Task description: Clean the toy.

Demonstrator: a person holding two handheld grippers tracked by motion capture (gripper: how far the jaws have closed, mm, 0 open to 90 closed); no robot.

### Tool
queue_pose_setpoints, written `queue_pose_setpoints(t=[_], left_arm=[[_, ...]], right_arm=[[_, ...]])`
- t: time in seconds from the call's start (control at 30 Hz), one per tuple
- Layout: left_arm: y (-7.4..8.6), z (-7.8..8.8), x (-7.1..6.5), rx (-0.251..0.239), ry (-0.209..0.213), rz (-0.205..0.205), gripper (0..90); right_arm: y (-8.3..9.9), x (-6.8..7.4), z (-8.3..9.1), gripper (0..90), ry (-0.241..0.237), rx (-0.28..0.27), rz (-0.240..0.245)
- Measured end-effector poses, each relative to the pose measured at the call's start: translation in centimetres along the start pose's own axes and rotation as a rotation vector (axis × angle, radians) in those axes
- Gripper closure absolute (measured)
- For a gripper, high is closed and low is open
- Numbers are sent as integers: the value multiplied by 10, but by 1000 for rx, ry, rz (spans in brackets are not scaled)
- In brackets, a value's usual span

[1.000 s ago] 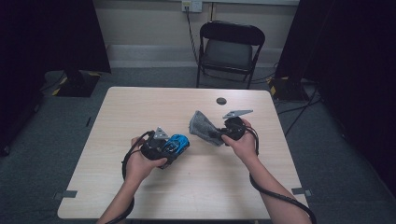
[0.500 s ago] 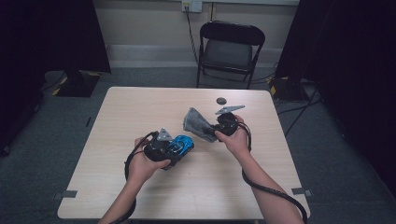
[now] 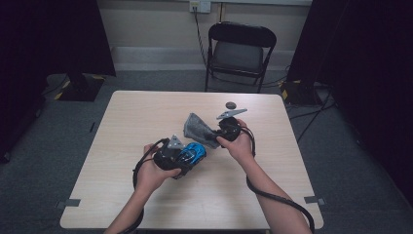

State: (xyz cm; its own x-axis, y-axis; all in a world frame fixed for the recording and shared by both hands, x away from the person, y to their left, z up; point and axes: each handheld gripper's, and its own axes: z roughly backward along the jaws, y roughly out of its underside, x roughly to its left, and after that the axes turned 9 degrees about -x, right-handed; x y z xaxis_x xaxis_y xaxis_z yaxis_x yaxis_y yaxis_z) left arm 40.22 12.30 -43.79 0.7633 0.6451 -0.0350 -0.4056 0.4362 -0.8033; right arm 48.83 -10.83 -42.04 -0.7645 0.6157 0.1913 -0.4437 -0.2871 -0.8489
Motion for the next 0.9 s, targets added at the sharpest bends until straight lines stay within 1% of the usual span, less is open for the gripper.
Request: queue_pose_setpoints(t=[0.17, 0.27, 0.33, 0.43, 0.63, 0.67, 0.73, 0.9], left_arm=[[0, 1, 2, 2, -14, -12, 285], [2, 2, 4, 2, -15, -4, 285], [2, 3, 5, 1, -15, 2, 285], [2, 4, 7, 1, -27, -1, 285], [3, 4, 9, -2, -32, 2, 285], [3, 4, 9, -4, -33, 7, 285], [3, 5, 10, -1, -40, -1, 285], [4, 6, 12, 1, -47, 3, 285]], right_arm=[[1, 6, -4, 759, -29, 15, 18], [2, 8, -6, 759, -40, 25, 22], [2, 8, -7, 759, -44, 31, 23], [2, 8, -7, 759, -49, 39, 31], [3, 8, -5, 760, -56, 43, 40], [3, 8, -5, 760, -57, 44, 38], [4, 8, -4, 759, -58, 43, 40], [6, 7, -2, 760, -62, 42, 35]])
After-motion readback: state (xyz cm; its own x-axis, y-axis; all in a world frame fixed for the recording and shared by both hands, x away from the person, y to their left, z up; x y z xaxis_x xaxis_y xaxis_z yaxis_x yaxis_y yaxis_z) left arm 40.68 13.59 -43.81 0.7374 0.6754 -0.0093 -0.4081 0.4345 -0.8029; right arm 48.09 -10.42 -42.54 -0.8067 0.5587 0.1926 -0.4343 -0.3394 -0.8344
